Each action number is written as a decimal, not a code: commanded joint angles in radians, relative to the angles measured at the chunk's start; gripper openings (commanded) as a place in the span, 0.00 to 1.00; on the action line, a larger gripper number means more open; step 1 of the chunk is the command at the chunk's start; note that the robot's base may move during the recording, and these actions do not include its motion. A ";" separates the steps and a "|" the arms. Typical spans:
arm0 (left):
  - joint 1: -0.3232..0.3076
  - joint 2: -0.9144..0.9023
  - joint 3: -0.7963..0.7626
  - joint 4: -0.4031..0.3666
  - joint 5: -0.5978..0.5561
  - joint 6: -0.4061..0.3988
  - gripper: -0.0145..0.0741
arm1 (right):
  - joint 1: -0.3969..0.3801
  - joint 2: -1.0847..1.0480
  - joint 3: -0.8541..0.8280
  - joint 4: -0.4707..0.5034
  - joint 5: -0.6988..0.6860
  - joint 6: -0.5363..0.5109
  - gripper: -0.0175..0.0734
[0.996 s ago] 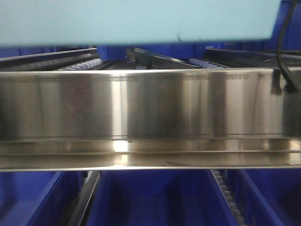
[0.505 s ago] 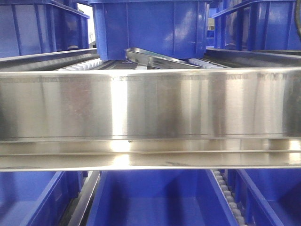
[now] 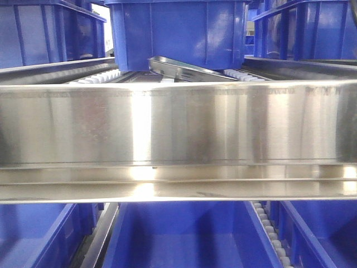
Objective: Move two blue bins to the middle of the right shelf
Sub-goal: 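Lift and pull both held bins out of the shelf toward the robot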
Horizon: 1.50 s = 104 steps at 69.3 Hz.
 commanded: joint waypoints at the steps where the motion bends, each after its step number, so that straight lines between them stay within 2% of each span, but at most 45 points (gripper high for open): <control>1: -0.011 -0.019 -0.032 0.003 -0.030 0.001 0.04 | 0.002 -0.011 -0.017 -0.022 -0.036 -0.004 0.01; 8: -0.011 -0.019 -0.034 0.005 -0.030 0.001 0.04 | 0.002 -0.011 -0.017 -0.022 -0.036 -0.004 0.01; 20: -0.019 -0.053 -0.034 -0.044 -0.030 -0.005 0.04 | 0.020 -0.043 -0.017 -0.028 -0.036 -0.004 0.01; 31: -0.019 -0.123 0.025 0.036 -0.030 -0.051 0.04 | 0.042 -0.068 -0.010 -0.060 -0.036 -0.004 0.01; 41: -0.019 -0.198 0.100 0.035 -0.030 -0.053 0.04 | 0.071 -0.110 0.052 -0.074 -0.036 0.013 0.01; 50: -0.019 -0.217 0.108 0.020 -0.030 -0.053 0.04 | 0.098 -0.158 0.128 -0.107 -0.074 0.051 0.01; 67: -0.019 -0.217 0.117 0.006 -0.030 -0.038 0.04 | 0.098 -0.176 0.133 -0.142 -0.084 0.051 0.01; 74: -0.019 -0.217 0.117 0.008 -0.030 0.022 0.04 | 0.098 -0.176 0.133 -0.142 -0.112 0.051 0.01; 104: -0.019 -0.217 0.117 0.010 -0.030 0.022 0.04 | 0.098 -0.176 0.133 -0.142 -0.121 0.051 0.01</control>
